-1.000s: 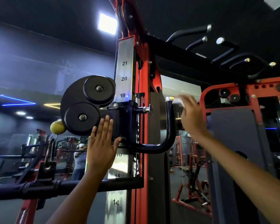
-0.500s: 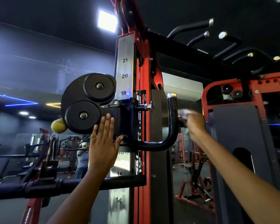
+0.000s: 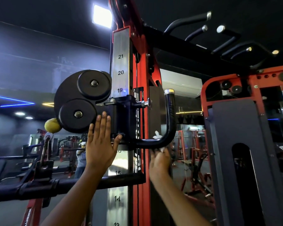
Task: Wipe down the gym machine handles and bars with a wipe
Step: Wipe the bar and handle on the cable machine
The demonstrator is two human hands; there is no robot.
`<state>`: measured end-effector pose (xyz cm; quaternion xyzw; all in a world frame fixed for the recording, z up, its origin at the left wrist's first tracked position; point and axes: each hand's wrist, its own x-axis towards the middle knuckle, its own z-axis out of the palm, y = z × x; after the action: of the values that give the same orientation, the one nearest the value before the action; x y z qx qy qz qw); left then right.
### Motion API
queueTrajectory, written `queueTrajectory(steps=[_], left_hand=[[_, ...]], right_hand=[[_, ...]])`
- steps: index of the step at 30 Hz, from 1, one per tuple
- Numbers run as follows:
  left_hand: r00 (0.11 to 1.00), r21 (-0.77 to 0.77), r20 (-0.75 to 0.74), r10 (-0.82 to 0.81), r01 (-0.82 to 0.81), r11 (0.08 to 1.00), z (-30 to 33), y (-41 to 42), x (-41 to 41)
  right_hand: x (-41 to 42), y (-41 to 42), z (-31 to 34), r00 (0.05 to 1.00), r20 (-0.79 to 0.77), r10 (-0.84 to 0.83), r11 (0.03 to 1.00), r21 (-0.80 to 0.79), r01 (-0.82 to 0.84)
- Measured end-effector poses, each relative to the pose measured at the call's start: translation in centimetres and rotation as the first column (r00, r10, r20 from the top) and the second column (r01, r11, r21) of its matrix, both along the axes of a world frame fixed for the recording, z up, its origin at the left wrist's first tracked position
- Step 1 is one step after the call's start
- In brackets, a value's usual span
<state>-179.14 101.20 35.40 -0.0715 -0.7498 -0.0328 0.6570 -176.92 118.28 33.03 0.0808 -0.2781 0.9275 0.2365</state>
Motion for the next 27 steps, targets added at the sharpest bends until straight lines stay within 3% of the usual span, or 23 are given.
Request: queueTrajectory(steps=[5,9,11,13,14,15,16,17,18,19,20,21,23,27], left_hand=[[1.000,-0.020,-0.006,0.015,-0.016,1.000,-0.1,-0.3,0.0],[1.000,-0.020,-0.010,0.011,-0.012,1.000,-0.1,-0.3,0.1],[1.000,-0.025,-0.022,0.016,-0.016,1.000,-0.1,-0.3,0.0],[1.000,-0.025,-0.028,0.013,-0.014,1.000,-0.1,-0.3,-0.1],[1.000,-0.025,-0.028,0.009,-0.010,1.000,-0.1,-0.3,-0.2],[1.000,-0.025,-0.028,0.007,-0.008,1.000,-0.1,-0.3,-0.2],[1.000,-0.025,-0.027,0.006,-0.006,1.000,-0.1,-0.4,-0.2],[1.000,-0.026,-0.026,0.004,-0.005,1.000,-0.1,-0.4,-0.1],[1.000,-0.028,-0.024,0.003,-0.004,1.000,-0.1,-0.4,-0.1],[1.000,-0.029,-0.023,0.005,-0.006,1.000,-0.1,-0.5,-0.1],[1.000,-0.030,-0.022,0.011,-0.012,0.999,-0.1,-0.5,-0.1],[1.000,-0.030,-0.022,0.019,-0.019,0.999,-0.1,-0.5,-0.2],[0.999,-0.026,-0.023,0.031,-0.032,0.999,-0.2,-0.5,-0.3],[0.999,-0.034,-0.018,0.040,-0.041,0.999,-0.1,-0.6,-0.3]], right_hand=[[-2.5,-5.3,0.1,0.990,0.142,0.021,0.992,0.123,-0.039],[-1.2,-4.4,0.7,0.963,0.244,0.118,0.972,0.168,-0.162],[1.0,-2.8,0.9,0.959,0.215,0.188,0.945,0.227,-0.236],[4.2,-1.3,1.7,0.989,0.118,0.085,0.906,0.405,-0.126],[5.5,-0.5,2.2,0.996,0.025,-0.088,0.838,0.543,0.060],[6.2,0.3,2.7,0.928,-0.139,-0.345,0.658,0.669,0.345],[6.5,1.4,3.1,0.739,-0.352,-0.575,0.329,0.727,0.602],[6.3,2.4,3.3,0.493,-0.549,-0.675,-0.055,0.704,0.708],[5.7,3.2,3.2,0.299,-0.696,-0.653,-0.384,0.644,0.661],[4.4,3.9,2.8,0.180,-0.797,-0.577,-0.628,0.573,0.526],[3.2,4.3,2.2,0.127,-0.851,-0.509,-0.754,0.512,0.411],[2.7,4.3,1.7,0.120,-0.877,-0.464,-0.809,0.475,0.346],[2.4,3.0,1.4,0.203,-0.879,-0.431,-0.818,0.475,0.324],[0.6,-1.6,2.2,0.407,-0.833,-0.375,-0.759,0.528,0.381]])
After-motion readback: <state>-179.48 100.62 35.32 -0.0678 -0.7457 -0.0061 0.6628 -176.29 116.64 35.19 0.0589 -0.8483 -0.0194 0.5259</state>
